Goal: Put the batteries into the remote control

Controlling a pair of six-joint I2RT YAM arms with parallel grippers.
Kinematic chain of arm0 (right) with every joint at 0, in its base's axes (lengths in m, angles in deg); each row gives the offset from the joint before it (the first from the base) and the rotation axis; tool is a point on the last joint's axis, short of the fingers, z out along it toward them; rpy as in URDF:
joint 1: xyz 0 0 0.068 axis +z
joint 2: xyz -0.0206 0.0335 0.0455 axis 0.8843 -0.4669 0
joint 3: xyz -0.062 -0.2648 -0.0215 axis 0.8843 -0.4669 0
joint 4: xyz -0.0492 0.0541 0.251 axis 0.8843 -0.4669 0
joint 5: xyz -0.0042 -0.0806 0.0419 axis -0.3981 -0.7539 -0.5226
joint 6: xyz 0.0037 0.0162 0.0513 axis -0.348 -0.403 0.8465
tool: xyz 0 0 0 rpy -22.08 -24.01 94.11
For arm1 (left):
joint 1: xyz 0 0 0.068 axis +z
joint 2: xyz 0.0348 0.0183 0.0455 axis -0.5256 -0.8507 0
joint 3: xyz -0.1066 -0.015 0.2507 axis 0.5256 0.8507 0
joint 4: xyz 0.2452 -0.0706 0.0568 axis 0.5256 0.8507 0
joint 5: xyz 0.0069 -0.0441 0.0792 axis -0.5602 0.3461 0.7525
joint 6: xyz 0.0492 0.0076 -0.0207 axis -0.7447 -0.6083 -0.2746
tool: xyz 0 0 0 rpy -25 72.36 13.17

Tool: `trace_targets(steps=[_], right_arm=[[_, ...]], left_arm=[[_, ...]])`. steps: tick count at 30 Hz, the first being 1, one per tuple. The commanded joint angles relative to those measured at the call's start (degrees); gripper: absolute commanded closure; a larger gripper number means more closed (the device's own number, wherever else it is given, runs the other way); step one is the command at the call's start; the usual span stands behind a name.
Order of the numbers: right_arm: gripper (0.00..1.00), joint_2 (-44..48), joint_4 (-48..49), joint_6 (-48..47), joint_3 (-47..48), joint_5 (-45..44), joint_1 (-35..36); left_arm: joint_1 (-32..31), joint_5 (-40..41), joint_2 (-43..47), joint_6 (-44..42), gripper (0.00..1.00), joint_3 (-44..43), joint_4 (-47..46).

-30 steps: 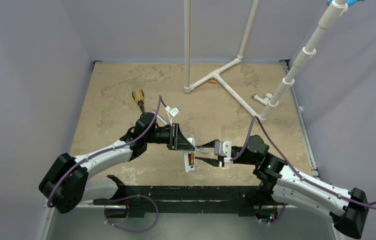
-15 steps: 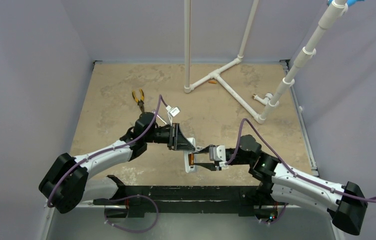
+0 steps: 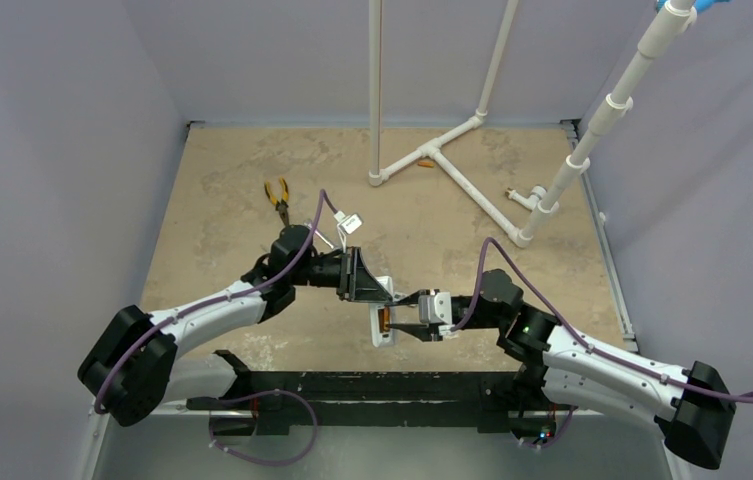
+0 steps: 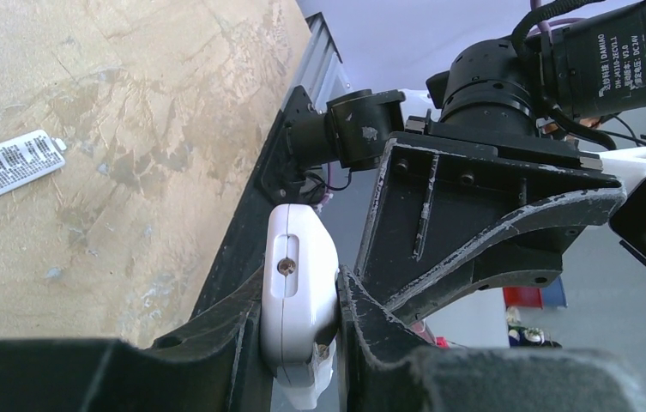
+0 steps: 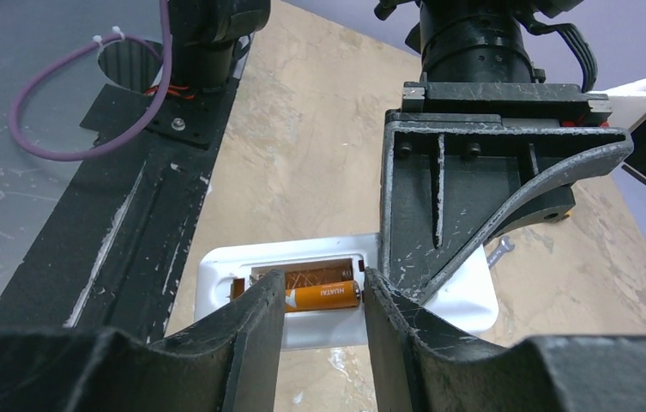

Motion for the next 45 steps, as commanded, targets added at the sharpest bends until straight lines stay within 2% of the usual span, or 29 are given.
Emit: trace_targets(steps=[1,7,28,45], right_arm=[[0.65,0.0,2.8,-0.9,-0.4,1.1,0.0],[0.72,-0.1,1.0,-1.9,0.1,1.5,0.0],[0.85,-0.8,-4.6,-4.3,2.5,2.0,0.0],[0.90,-1.1,-9.8,-5.0,4.0,2.7,0.0]], left_arm=[[-0.6,-1.7,-0.4,0.3,1.00,-2.0,-3.7],[-0.9,-1.9,-0.8,0.4,1.00,-2.3,-4.2],[-1.3,-2.6,-1.7,1.4,1.00,-4.1,-5.1],[-1.3,-2.3,1.0,0.0,1.00,-6.2,-1.1]])
